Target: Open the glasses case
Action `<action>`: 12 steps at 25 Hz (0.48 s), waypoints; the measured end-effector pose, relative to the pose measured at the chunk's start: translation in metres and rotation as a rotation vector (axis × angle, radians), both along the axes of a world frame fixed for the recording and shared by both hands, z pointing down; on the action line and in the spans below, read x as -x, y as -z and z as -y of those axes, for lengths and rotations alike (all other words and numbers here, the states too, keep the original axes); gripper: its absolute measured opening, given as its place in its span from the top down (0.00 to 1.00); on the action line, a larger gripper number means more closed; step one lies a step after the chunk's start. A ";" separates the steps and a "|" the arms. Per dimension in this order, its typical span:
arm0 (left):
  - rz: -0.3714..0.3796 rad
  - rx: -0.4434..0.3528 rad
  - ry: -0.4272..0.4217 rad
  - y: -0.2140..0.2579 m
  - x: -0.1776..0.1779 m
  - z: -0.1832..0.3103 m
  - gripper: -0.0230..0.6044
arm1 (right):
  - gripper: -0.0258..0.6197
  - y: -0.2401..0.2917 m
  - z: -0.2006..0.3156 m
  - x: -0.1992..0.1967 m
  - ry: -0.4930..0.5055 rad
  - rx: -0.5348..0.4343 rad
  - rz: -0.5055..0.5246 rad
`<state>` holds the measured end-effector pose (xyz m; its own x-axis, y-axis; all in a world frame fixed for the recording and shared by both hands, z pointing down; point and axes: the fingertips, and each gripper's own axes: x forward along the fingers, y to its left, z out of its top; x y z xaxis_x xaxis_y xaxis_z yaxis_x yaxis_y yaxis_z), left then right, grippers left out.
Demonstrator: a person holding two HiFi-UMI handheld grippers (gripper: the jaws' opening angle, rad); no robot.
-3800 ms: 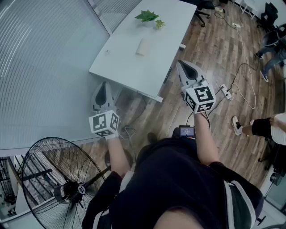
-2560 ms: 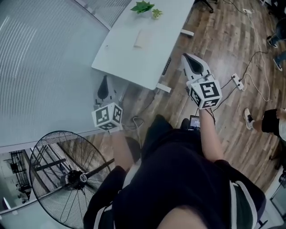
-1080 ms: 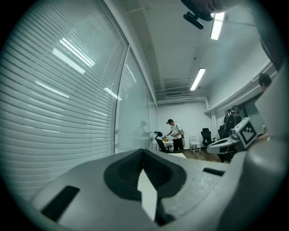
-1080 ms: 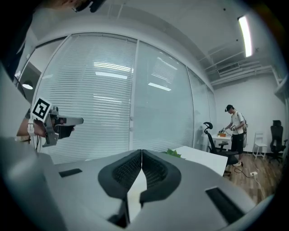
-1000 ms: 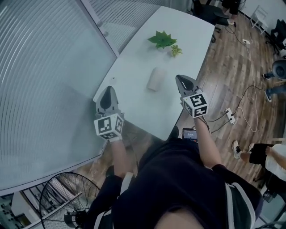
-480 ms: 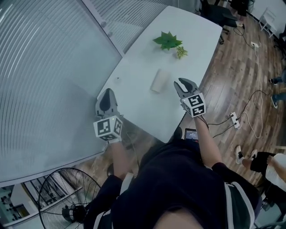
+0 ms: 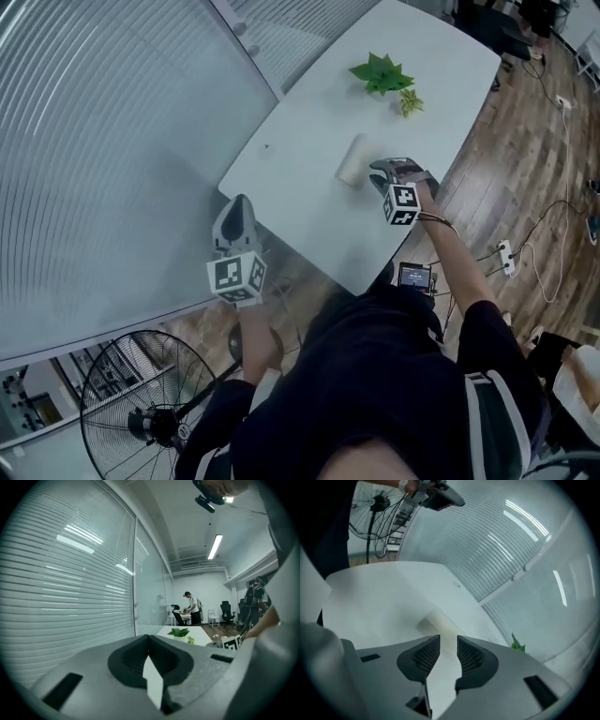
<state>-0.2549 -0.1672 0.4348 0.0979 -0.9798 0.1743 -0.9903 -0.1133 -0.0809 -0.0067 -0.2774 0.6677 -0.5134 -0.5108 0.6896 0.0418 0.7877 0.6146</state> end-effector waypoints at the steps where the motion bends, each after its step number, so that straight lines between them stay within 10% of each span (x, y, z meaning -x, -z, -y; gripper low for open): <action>1: 0.007 0.007 0.002 -0.001 0.001 -0.001 0.97 | 0.79 -0.008 0.004 0.002 0.027 -0.007 -0.030; 12: 0.037 0.046 0.067 -0.006 0.023 -0.001 0.97 | 0.81 -0.041 0.037 0.012 0.112 0.012 -0.118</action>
